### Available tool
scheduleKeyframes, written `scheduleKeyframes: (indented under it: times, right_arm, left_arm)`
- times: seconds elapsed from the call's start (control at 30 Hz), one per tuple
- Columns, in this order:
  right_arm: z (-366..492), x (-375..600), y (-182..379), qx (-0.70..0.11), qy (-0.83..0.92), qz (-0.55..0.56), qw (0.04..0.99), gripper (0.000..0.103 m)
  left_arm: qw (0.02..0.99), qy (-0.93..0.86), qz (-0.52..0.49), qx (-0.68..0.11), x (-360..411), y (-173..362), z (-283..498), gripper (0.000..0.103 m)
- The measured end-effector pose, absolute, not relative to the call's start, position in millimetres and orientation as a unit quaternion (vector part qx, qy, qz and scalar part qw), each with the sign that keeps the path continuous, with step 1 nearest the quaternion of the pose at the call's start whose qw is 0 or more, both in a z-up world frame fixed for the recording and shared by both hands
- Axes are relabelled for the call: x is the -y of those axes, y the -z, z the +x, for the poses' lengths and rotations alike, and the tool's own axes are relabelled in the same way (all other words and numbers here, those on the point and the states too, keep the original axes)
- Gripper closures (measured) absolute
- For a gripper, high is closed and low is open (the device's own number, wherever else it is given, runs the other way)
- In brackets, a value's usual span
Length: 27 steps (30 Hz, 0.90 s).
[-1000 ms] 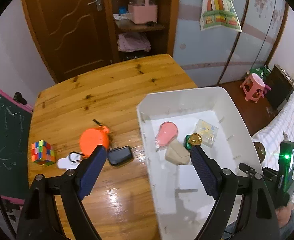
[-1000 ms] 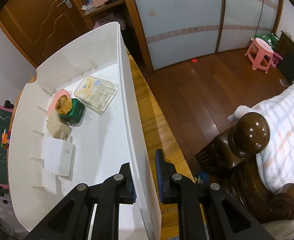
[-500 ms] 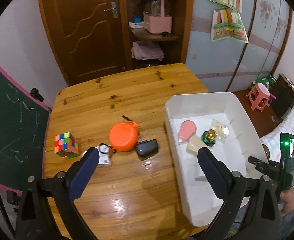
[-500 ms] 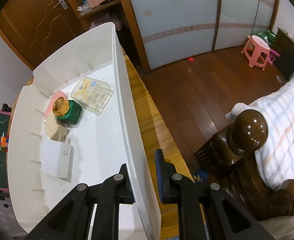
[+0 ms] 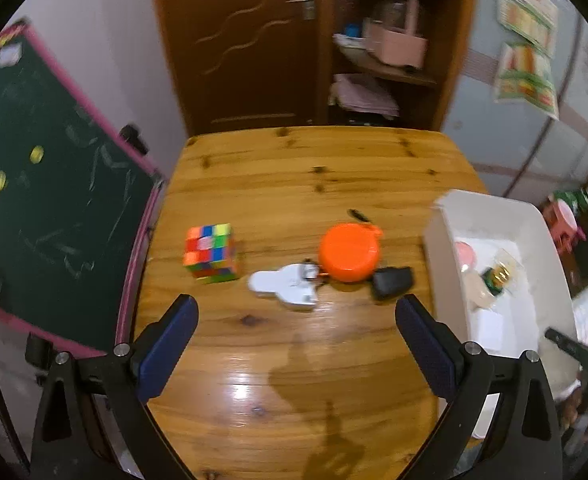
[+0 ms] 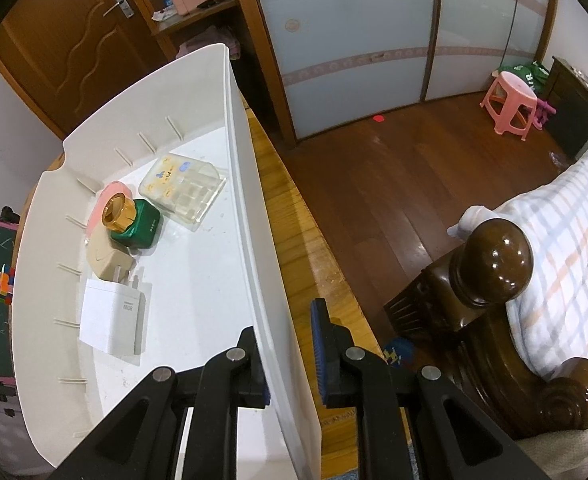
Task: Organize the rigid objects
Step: 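Withdraw the left tool from the bin toward the Rubik's cube, then grasp the Rubik's cube with the left gripper and lift it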
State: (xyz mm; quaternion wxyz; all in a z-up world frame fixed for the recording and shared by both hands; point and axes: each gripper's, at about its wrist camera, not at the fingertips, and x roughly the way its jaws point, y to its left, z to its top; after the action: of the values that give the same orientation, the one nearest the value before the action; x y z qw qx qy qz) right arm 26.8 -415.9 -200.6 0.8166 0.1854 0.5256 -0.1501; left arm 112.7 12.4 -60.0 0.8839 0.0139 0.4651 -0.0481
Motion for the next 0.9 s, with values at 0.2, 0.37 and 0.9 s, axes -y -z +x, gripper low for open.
scheduleKeyframes:
  times: [0.2,0.37,0.9]
  right_arm:
    - [27,416,200,-0.529,0.152,0.182,0.815,0.088]
    - [28,416,201,-0.532,0.156,0.179,0.813,0.087]
    - [29,417,203,-0.540,0.164,0.176,0.807,0.084]
  left_arm:
    - [0.879,0.008,-0.035,-0.475,-62,73,136,0.004]
    - [0.871,-0.015,-0.043,-0.489,-84,94,170,0.004]
    - [0.816,-0.019,-0.050,-0.575,-96,190,251,0.004]
